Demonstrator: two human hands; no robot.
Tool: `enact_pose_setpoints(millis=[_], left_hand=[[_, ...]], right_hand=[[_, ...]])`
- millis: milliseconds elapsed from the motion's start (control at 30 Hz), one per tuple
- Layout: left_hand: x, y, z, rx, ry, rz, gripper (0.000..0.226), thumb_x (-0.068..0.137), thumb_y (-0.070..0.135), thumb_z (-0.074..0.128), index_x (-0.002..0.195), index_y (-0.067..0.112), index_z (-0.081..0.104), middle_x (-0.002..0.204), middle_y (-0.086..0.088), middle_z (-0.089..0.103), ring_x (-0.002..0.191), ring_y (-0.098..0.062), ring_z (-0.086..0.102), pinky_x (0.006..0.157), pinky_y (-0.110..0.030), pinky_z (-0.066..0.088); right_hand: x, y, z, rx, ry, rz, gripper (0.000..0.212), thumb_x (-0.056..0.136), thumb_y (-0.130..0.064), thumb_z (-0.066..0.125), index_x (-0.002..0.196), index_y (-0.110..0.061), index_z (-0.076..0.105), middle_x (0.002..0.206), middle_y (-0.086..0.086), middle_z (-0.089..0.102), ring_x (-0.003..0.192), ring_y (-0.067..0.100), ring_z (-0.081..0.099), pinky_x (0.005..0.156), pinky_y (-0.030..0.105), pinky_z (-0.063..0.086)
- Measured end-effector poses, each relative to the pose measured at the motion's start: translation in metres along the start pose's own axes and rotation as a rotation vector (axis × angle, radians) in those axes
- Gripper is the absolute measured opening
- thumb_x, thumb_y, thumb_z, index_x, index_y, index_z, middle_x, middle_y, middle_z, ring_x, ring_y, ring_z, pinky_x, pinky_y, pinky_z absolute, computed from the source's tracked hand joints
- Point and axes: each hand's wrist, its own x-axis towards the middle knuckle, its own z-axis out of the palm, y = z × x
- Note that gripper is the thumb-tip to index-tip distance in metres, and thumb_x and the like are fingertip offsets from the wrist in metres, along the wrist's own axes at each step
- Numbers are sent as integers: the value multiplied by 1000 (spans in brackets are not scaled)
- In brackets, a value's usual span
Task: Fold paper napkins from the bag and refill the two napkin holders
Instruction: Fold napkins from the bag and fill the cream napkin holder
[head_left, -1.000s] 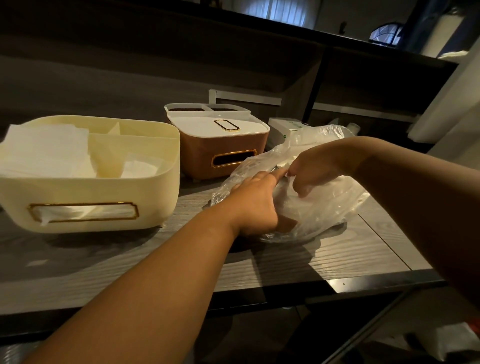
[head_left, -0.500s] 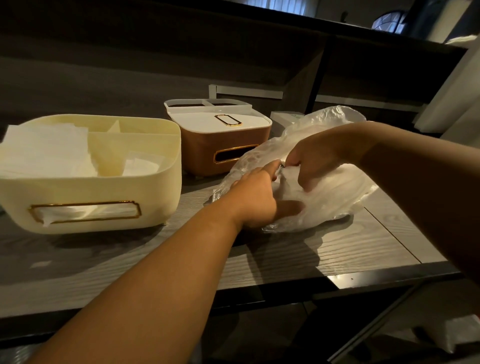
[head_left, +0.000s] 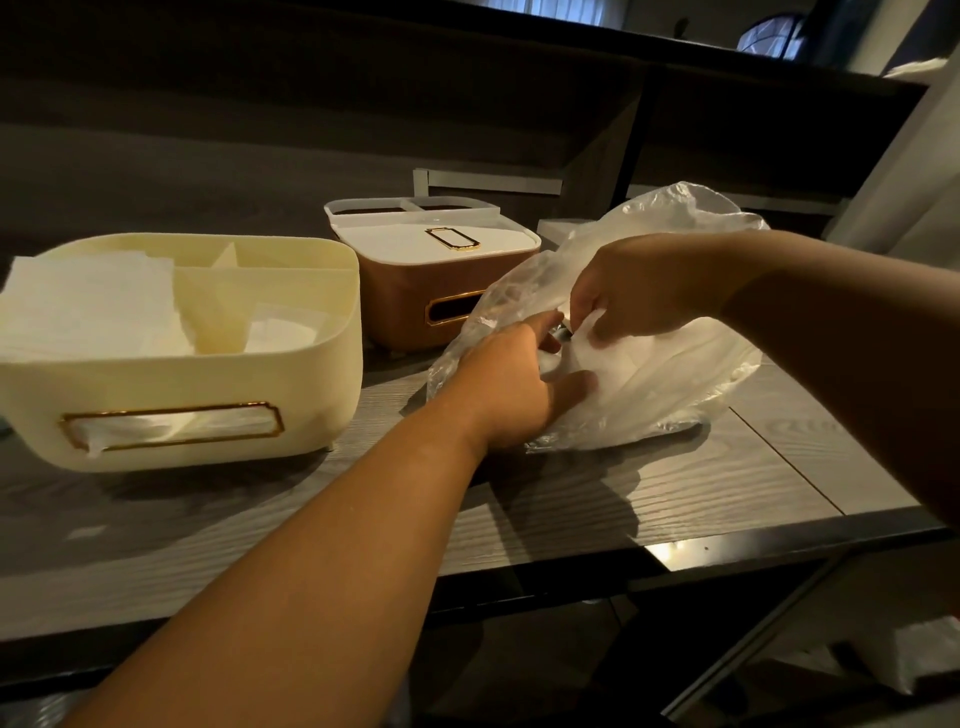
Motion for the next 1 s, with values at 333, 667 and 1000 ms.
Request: enact_pose_setpoints(millis=[333, 667, 1000], left_hand=[[-1, 2, 0, -17, -20, -41, 76, 88, 62, 62, 153, 39, 30, 143, 7, 52, 124, -25, 54, 104, -51, 48], [-7, 6, -2, -102, -7, -35, 76, 89, 61, 61, 152, 32, 33, 140, 6, 55, 118, -17, 57, 99, -42, 53], [-26, 32, -16, -211, 215, 84, 60, 94, 50, 61, 146, 28, 40, 135, 10, 53, 115, -5, 45, 90, -25, 42]], right_hand=[[-3, -1, -1, 37, 164, -20, 22, 99, -28, 60, 116, -27, 75, 102, -11, 70, 81, 7, 58, 74, 14, 36], [-10, -2, -6, 60, -50, -51, 16, 92, -31, 70, 103, -38, 62, 96, -20, 61, 87, 2, 54, 78, 20, 36], [-36, -14, -32, 375, 377, 74, 15, 91, -32, 70, 105, -30, 68, 89, -11, 66, 79, 6, 62, 64, 17, 44]])
